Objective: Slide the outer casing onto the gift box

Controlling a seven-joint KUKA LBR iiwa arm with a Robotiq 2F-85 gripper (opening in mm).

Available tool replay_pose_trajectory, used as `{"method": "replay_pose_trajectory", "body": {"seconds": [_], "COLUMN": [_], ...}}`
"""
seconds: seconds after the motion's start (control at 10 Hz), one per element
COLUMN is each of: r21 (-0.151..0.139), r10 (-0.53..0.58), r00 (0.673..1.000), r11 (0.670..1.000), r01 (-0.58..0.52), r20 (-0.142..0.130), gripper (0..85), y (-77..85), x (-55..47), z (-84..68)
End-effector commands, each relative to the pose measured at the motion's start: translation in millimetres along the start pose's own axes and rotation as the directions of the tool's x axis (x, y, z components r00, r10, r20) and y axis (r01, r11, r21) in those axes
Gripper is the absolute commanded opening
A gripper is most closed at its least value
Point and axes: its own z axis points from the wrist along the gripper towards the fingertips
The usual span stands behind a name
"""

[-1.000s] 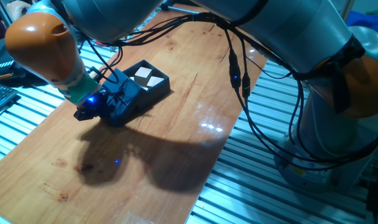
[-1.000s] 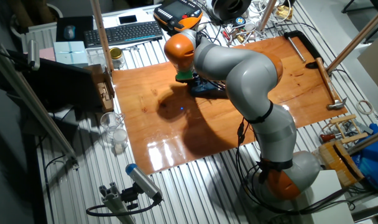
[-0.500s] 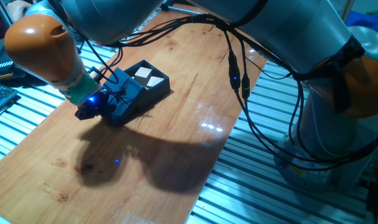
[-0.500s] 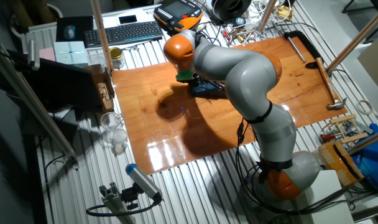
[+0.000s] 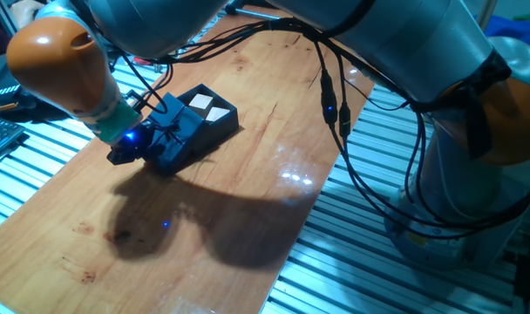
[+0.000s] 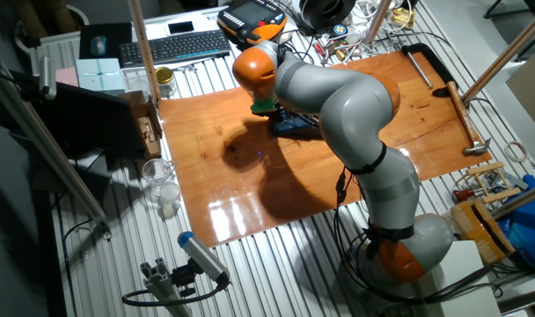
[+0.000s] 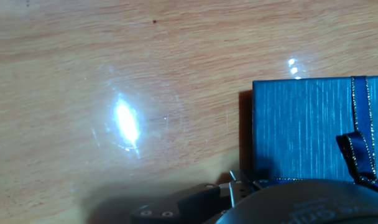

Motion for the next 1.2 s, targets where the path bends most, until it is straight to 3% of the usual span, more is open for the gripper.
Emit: {"method": "replay_pose_trajectory", "body": {"seconds": [0.0,1.1], "r21": [0.006,0.033], "r10": [0.001,-0.004], "r00": [1.000,1.000], "r11": [1.000,0.999], "r01": [-0.001,0.004], "r20": [0.000,-0.004], "gripper": [0.0,0.0], "y": [-0.2,-8.8], "x": [0.1,4.3], "z": [0.0,0.4]}}
